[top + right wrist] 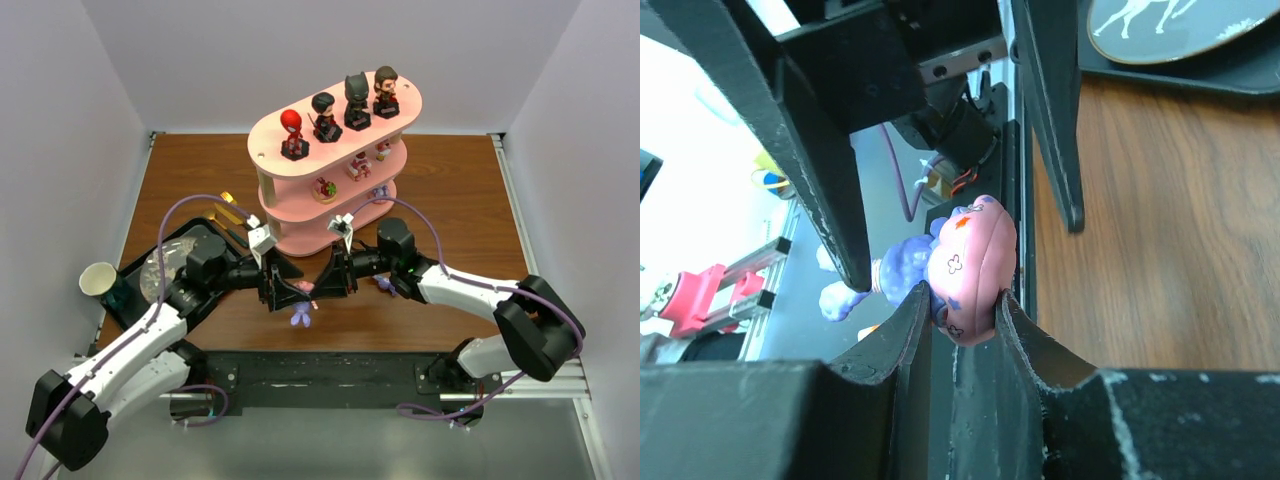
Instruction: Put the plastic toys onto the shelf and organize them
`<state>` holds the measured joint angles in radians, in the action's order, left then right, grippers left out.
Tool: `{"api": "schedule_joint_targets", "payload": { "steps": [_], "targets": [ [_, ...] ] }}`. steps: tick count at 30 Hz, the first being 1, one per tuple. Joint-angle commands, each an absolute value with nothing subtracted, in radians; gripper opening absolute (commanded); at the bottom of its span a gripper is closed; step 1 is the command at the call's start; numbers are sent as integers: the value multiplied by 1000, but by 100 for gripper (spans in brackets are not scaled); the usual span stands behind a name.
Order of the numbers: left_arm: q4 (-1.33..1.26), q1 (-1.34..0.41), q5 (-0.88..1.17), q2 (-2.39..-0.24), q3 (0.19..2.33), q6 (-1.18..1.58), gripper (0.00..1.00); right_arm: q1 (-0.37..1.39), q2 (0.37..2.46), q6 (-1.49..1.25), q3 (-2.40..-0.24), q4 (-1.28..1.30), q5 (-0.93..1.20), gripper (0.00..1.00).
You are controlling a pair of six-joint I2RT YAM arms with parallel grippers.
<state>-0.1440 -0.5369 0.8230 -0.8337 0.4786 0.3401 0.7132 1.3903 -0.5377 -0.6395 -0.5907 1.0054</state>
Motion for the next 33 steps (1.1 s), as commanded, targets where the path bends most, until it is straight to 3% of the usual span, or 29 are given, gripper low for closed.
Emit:
{"api": "schedule_joint_targets", "payload": {
  "steps": [1, 5, 8, 11, 12, 14, 15, 16, 18, 22, 26, 29, 33],
  "targets": [
    [-202, -532, 911, -864, 476, 383, 71, 710, 1365, -525, -675, -660, 1026, 0],
    [-189, -532, 910, -882, 482, 383, 61, 699, 1353, -517, -669, -658, 1019, 0],
    [-187, -532, 910, -888, 482, 388, 48, 693, 1353, -517, -664, -666, 1020, 0],
    [-192, -532, 907, -890, 480, 396, 28, 684, 1354, -526, -655, -681, 1011, 0],
    [-199, -532, 904, -887, 477, 409, 13, 686, 1358, -532, -652, -683, 1003, 0],
    [-241, -532, 891, -885, 457, 440, 0, 686, 1358, -532, -652, -672, 991, 1],
    [-259, -532, 872, -882, 448, 481, 0, 684, 1353, -528, -650, -666, 983, 6],
    [-305, -532, 856, -881, 437, 509, 0, 684, 1347, -525, -649, -658, 967, 24],
    [-350, -532, 783, -873, 399, 605, 0, 684, 1307, -500, -640, -612, 934, 46],
    [-464, -532, 609, -821, 322, 809, 0, 684, 1170, -408, -618, -432, 748, 64],
    [-528, -532, 416, -756, 224, 1076, 0, 690, 1031, -350, -568, -345, 521, 71],
    [-546, -535, 313, -718, 177, 1230, 0, 712, 957, -337, -532, -341, 463, 73],
    [-560, -558, 213, -695, 149, 1362, 0, 858, 916, -299, -491, -348, 246, 73]
  ]
}}
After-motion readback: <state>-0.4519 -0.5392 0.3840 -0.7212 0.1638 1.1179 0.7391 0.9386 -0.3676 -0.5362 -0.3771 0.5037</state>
